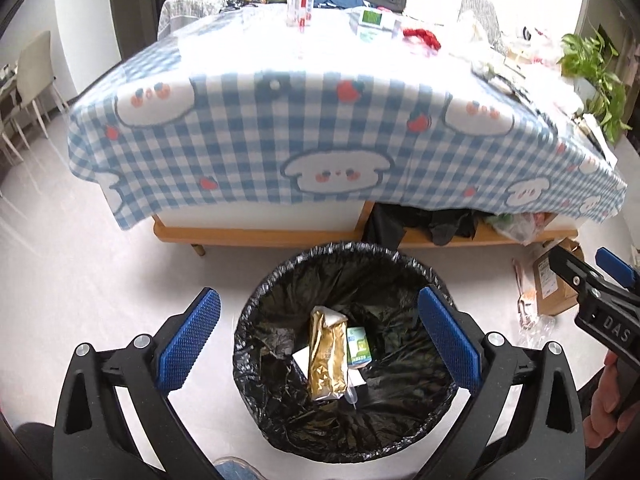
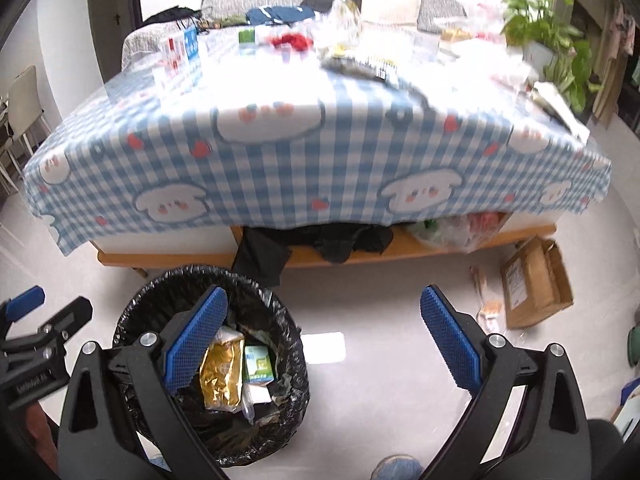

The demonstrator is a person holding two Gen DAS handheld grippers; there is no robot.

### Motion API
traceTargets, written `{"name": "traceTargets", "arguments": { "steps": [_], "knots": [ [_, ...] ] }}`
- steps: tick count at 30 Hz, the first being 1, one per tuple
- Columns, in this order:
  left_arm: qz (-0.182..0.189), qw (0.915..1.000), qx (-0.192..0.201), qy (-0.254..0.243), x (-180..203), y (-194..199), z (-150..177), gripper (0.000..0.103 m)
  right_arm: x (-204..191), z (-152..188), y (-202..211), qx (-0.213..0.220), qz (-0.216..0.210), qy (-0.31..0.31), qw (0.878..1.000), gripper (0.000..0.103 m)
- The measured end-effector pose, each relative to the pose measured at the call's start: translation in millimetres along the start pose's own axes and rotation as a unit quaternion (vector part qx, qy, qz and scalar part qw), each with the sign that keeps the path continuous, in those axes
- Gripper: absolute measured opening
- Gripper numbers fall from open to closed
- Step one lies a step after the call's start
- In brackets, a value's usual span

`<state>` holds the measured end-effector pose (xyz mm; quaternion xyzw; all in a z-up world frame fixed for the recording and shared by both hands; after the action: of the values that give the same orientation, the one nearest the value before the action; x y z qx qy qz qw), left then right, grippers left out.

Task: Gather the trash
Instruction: 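Move both open tools back over the table toward the milk carton and plastic bag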

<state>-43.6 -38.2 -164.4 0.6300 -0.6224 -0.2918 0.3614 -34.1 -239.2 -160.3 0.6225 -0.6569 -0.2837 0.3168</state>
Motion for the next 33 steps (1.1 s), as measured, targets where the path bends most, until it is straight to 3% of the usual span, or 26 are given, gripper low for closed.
{"name": "traceTargets", "arguments": {
  "steps": [22, 33],
  "knots": [
    [-0.001, 0.9989, 0.046, 0.004, -9, 43, -90, 0.097, 15, -89, 52, 0.058, -0.006, -0.028, 0.998, 0.093],
    [-0.004, 0.9982, 0.060, 0.003, -6, 45, -133, 0.097, 31, -141, 36, 0.078, -0.003, -0.015, 0.997, 0.093]
  ]
}}
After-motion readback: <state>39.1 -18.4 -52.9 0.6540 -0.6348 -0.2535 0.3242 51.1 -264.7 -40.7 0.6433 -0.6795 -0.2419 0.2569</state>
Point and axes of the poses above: each gripper's, at about its wrist camera, not at the fingertips, and y roughly against the way its jaws point, x to its right, z to its underside, the point moved 8 cm from there along -y, roughly the way its jaws point, and after that the axes turned 2 degrees about y, right-handed, at the moved point
